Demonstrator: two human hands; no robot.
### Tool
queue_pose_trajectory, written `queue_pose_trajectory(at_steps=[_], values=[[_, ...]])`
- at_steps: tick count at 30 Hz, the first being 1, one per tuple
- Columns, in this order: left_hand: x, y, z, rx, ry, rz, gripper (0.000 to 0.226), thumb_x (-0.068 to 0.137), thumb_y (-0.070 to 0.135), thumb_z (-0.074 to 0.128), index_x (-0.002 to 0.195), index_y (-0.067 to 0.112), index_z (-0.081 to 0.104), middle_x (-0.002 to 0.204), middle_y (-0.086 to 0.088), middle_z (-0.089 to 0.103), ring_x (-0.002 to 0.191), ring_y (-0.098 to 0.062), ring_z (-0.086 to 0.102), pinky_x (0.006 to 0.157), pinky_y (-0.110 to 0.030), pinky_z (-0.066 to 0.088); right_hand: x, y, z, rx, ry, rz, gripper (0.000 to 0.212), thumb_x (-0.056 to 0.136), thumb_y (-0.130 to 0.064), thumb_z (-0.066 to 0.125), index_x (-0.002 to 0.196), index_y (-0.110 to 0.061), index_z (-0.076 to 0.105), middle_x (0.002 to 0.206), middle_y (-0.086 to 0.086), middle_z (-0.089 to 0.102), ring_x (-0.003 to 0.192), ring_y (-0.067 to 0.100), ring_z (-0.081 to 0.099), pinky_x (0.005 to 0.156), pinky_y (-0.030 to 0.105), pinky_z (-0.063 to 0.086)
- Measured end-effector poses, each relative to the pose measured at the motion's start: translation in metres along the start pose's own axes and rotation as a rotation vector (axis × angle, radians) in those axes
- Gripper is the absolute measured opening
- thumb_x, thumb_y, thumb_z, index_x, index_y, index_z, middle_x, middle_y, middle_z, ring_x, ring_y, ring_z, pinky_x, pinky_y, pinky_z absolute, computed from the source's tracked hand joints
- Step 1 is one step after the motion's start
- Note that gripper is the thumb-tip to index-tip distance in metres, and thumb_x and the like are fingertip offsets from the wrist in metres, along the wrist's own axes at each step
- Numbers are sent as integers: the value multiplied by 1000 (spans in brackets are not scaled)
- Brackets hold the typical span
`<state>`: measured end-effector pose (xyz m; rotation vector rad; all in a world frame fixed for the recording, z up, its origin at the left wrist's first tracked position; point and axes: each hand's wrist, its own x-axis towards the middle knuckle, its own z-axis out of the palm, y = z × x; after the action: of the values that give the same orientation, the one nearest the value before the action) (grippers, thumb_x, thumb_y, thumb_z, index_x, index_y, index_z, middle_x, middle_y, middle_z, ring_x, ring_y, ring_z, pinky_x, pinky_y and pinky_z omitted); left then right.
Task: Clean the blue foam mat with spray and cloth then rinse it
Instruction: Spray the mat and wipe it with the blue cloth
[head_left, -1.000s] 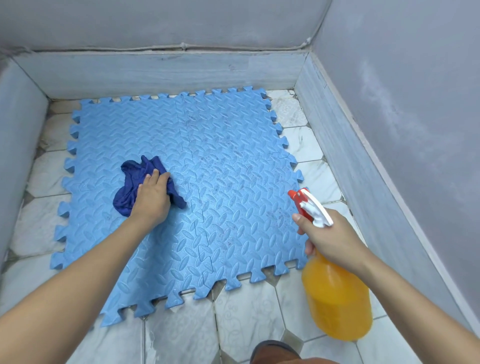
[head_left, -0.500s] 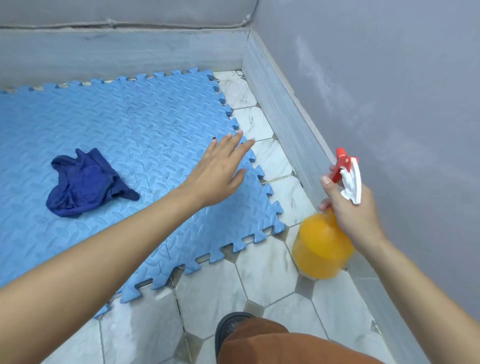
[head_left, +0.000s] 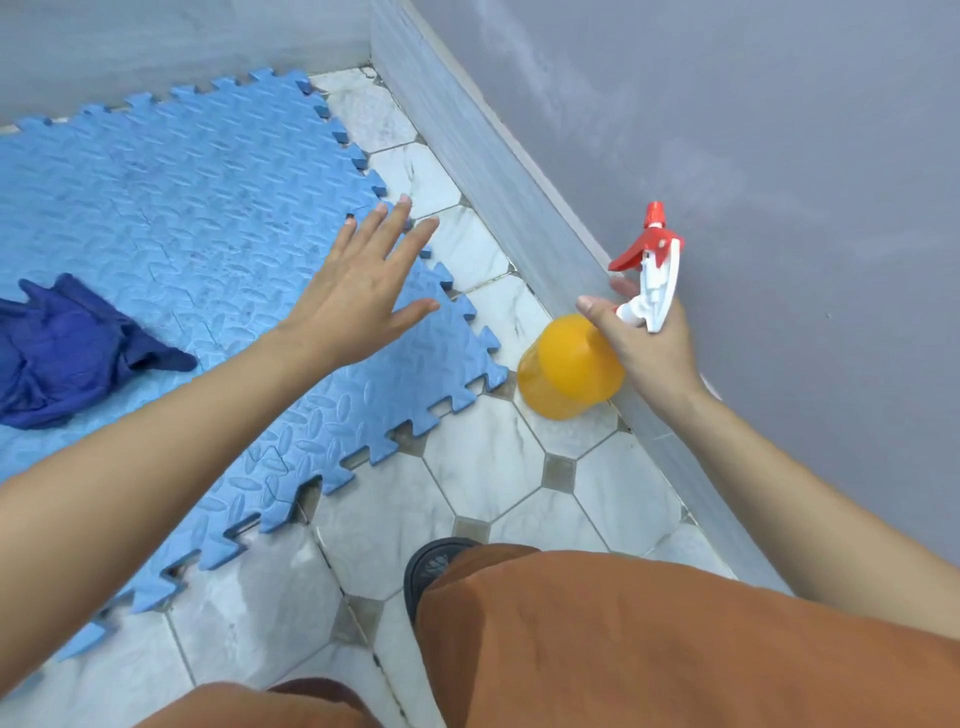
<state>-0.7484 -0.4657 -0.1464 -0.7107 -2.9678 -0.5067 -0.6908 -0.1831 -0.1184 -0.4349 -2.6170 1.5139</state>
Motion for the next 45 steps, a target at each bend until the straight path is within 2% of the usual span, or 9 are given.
queue_pose_trajectory(at_steps=[3,9,13,16,21,25,30,38,45], values=[[-8,-14,-8,11,14,-49,74,93,43,53,152,17,18,160,-14,11,147,-34,12,119,-48,7,-11,-3,2,-44,77,16,50,75,-54,76,116,-51,47,111,-20,58,103,-5,58,91,26,48],[-21,-25,-12,8,5,-100,75,93,44,52,153,19,14,161,-13,8,148,-32,9,120,-47,6,-70,2,23,-100,409,152,52,79,-55,70,105,-17,44,106,3,53,86,12,52,73,20,42],[-29,-32,-15,11,-6,-136,75,93,45,51,153,19,14,161,-12,8,148,-31,9,120,-46,5,-89,-7,62,-111,198,95,44,81,-54,69,103,-20,50,98,-2,58,85,11,57,83,38,51],[-39,-47,-20,5,-2,-196,75,94,45,51,153,19,14,161,-12,8,148,-31,9,120,-46,5,-75,-29,94,-177,-17,-67,54,81,-58,66,117,-23,49,113,-5,55,103,12,54,89,33,50],[-76,-91,-38,23,27,-340,74,95,46,49,153,18,14,161,-12,7,148,-31,7,119,-46,5,-35,-63,153,-395,-253,-328,80,89,-64,48,150,-17,28,157,3,30,146,18,24,118,38,24],[-120,-137,-52,42,90,-553,71,96,46,44,153,16,14,161,-12,7,148,-31,7,119,-47,6,-13,-78,224,-537,-400,-418,82,93,-64,38,156,-19,12,165,6,6,152,23,1,122,47,4],[-169,-188,-35,39,2,-859,75,98,48,34,153,7,4,162,-11,0,148,-33,1,120,-47,5,9,-86,311,-717,-561,-570,77,96,-61,32,156,-20,8,165,4,0,152,25,-2,121,51,0],[-165,-207,23,96,-155,-794,84,84,72,7,154,26,2,162,-2,-7,150,-22,-5,119,-48,-1,89,-81,384,-940,-581,-755,69,97,-61,21,155,-26,13,164,5,11,151,29,5,120,55,5],[-156,-237,42,213,-16,-917,71,94,63,11,154,26,10,162,-2,6,149,-21,10,119,-47,10,93,-58,390,-820,-454,-716,65,99,-58,21,154,-23,23,163,8,16,151,25,8,122,50,2]])
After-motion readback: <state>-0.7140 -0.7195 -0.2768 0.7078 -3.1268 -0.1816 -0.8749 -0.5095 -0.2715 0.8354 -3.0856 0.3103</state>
